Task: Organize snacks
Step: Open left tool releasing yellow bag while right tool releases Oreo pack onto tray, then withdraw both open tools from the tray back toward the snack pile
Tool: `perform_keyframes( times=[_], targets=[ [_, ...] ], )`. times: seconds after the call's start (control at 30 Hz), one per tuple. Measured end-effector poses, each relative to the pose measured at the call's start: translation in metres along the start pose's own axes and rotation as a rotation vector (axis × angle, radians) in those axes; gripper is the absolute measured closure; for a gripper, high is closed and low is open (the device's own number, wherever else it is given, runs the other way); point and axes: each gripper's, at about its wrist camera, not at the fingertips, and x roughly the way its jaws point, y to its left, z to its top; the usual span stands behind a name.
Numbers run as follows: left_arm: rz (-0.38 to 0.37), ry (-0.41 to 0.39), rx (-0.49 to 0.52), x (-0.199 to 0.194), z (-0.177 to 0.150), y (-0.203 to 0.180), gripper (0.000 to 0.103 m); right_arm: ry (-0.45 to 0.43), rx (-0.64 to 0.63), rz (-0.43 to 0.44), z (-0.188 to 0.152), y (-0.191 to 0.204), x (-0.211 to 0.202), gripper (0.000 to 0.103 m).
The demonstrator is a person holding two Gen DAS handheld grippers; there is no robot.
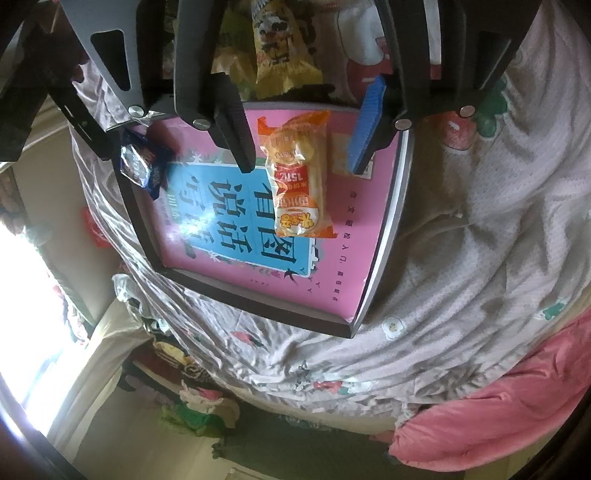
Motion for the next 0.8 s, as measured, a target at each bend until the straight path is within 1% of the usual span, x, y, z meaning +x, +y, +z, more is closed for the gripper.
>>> perform_keyframes(
  times=[0.17,0.3,0.8],
  targets=[
    [0.002,-0.007,0.001,-0.005,-0.002,0.001,0.044,-0.006,-0.012,0.001,0.0,0.003,-0.002,0.049],
    [-0.001,-0.004,-0.002,-0.008,-0.005,0.003,0.038,-0.011,-0.015,0.015,0.0,0.006,-0.005,0.046],
    [-0.01,-0.004,-0.001,-0.022,-0.015,0.009,0.03,-0.02,-0.03,0.048,-0.003,0.013,-0.013,0.04]
  ],
)
